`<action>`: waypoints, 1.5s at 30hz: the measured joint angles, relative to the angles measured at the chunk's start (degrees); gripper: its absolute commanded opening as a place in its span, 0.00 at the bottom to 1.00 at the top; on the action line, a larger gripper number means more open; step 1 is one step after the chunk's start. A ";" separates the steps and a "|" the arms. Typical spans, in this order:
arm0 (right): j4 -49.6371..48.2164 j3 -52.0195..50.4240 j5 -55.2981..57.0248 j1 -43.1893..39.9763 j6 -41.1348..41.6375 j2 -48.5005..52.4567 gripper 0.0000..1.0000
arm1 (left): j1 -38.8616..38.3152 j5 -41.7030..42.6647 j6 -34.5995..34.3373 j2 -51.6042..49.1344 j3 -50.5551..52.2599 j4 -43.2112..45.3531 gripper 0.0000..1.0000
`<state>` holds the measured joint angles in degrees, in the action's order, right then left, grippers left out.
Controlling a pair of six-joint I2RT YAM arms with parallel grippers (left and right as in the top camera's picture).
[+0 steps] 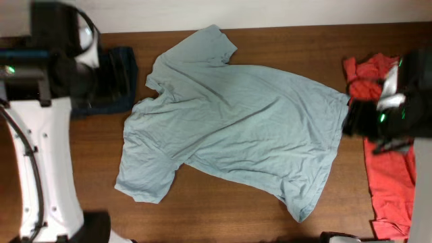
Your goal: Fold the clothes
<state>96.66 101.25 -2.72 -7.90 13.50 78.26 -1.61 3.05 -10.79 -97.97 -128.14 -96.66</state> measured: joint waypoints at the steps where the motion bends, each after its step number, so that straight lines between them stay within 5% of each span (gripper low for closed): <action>1: -0.68 -2.89 0.00 0.48 0.02 -1.31 0.76 | -0.44 -0.07 -0.50 1.09 3.52 0.22 0.80; 11: -16.48 -39.63 -2.95 2.38 2.47 -3.08 0.70 | 0.09 -0.48 -4.79 3.50 38.97 17.66 0.81; 20: -19.82 -43.89 -6.05 7.54 8.55 -3.10 0.69 | 4.50 1.16 -7.74 4.87 53.46 28.74 0.81; 34: -31.23 -56.83 -1.73 29.09 27.06 -3.32 0.69 | 6.84 5.77 -8.74 4.87 58.58 35.17 0.81; 45: -37.29 -64.13 1.84 31.69 33.40 -3.32 0.61 | 6.84 6.03 -8.79 4.87 58.58 35.21 0.81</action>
<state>59.37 37.12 -0.89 23.79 46.89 74.94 5.23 9.08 -19.57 -93.10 -69.56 -61.45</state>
